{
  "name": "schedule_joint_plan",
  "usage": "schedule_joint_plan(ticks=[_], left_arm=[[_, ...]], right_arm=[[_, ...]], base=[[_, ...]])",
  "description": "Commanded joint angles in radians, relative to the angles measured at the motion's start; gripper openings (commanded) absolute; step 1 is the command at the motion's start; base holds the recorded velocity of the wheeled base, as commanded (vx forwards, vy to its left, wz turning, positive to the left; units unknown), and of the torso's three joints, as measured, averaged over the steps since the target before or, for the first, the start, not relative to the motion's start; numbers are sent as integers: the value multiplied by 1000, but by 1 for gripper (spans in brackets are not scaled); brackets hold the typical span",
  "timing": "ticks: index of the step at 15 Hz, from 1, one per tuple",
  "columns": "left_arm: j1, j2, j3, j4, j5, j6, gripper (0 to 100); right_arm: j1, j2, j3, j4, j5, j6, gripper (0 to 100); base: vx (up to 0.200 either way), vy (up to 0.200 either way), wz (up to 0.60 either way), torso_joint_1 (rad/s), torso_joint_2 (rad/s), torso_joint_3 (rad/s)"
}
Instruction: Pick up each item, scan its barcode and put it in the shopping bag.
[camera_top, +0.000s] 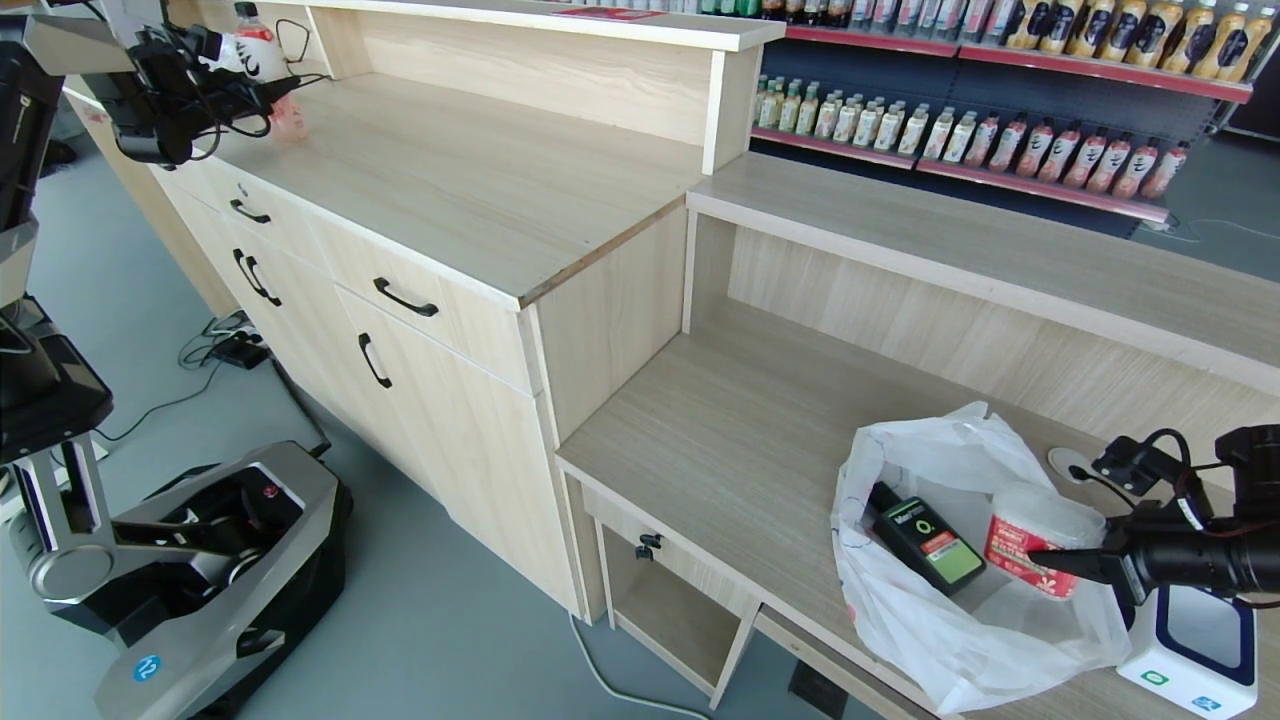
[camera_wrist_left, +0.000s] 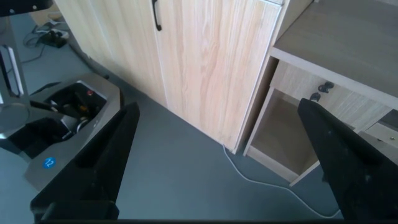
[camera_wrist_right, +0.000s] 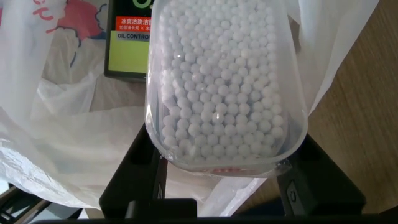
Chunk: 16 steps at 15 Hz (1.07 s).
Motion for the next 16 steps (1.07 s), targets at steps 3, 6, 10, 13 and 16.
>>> schedule_joint_plan(ticks=[3, 6, 10, 13, 16], left_arm=[[-1, 0, 0, 0, 0, 0, 100], [1, 0, 0, -2, 0, 0, 100], [1, 0, 0, 0, 0, 0, 100], [1, 0, 0, 0, 0, 0, 100], [1, 0, 0, 0, 0, 0, 100]], right_arm=[[1, 8, -3, -1, 2, -1, 0], [1, 16, -3, -1, 2, -1, 0], [1, 24, -6, -1, 2, -1, 0], [2, 25, -6, -1, 16, -1, 0], [12, 27, -6, -1, 17, -1, 100]], base=[[0, 0, 0, 0, 0, 0], [0, 0, 0, 0, 0, 0], [0, 0, 0, 0, 0, 0], [0, 0, 0, 0, 0, 0], [0, 0, 0, 0, 0, 0]])
